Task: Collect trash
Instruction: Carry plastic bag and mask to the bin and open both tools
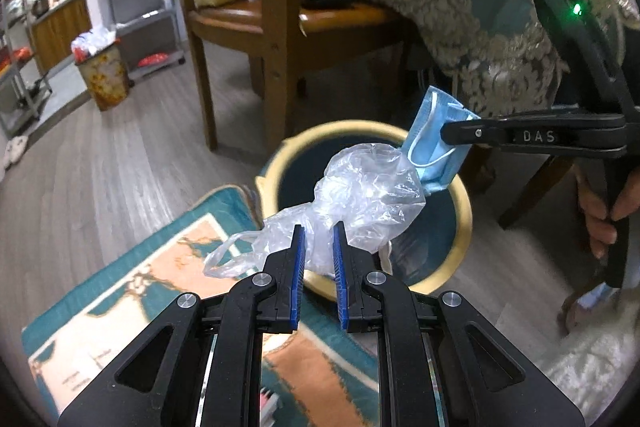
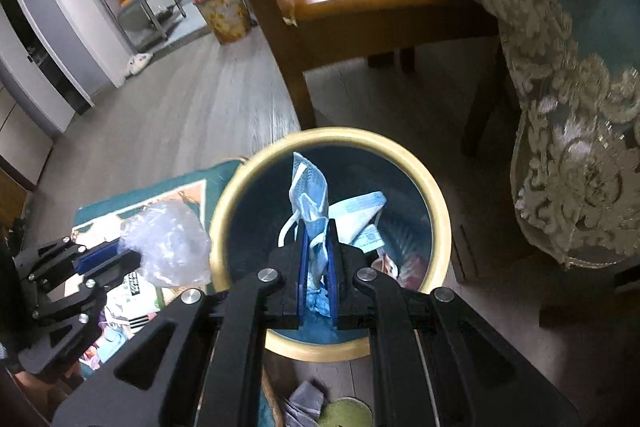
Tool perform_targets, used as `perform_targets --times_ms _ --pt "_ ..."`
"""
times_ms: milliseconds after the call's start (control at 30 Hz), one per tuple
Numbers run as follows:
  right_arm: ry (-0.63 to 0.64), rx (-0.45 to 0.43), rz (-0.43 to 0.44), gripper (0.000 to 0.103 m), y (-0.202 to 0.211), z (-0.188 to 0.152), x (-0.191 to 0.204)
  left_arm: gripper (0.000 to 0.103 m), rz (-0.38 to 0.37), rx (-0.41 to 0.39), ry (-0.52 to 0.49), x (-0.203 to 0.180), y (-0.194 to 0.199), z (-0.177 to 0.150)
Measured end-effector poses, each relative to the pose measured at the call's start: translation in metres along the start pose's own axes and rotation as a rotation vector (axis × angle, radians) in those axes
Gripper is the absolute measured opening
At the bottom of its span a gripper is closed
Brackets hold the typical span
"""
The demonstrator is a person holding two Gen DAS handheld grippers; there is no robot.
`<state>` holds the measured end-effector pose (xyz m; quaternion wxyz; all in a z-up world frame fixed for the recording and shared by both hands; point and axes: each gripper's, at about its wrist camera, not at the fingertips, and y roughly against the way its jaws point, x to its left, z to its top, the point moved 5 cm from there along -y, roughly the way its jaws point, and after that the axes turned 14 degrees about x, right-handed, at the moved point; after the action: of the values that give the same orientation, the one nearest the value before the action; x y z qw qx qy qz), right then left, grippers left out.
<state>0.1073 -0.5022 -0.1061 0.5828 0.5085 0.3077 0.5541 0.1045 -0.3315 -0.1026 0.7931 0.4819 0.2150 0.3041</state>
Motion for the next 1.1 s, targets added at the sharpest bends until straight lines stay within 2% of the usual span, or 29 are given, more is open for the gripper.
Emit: perform_targets --times_ms 200,467,567,600,667,933,1000,1100 --pt "-0.002 0.014 -0.007 0.007 -0.007 -0.001 0.000 0.015 0.009 0.049 -0.031 -0.013 -0.033 0.005" --pt "-0.020 0.017 -0.028 0.008 -0.010 -0.005 -0.008 0.016 0.013 0.086 -0.019 -0.010 -0.062 0.007" --pt "-0.024 0.011 -0.033 0.008 -0.009 -0.007 -0.006 0.032 0.011 0.071 -0.010 -0.009 -0.059 0.008" --pt "-0.021 0.009 -0.037 0.012 -0.008 -0.007 -0.005 0.038 0.007 0.064 -0.007 -0.009 -0.058 0.009" --pt "-0.020 0.003 -0.044 0.028 -0.008 -0.007 -0.004 0.045 0.003 0.050 0.000 -0.008 -0.053 0.010" --pt "-0.007 -0.011 -0.046 0.039 0.000 -0.007 0.005 0.047 0.008 0.021 0.012 -0.005 -0.038 0.009" --pt "0.003 -0.016 -0.050 0.043 0.003 -0.007 0.010 0.048 0.013 0.015 0.014 -0.003 -0.033 0.007" --pt "0.005 -0.029 -0.053 0.054 0.009 -0.006 0.014 0.054 0.024 0.002 0.016 0.000 -0.025 0.005"
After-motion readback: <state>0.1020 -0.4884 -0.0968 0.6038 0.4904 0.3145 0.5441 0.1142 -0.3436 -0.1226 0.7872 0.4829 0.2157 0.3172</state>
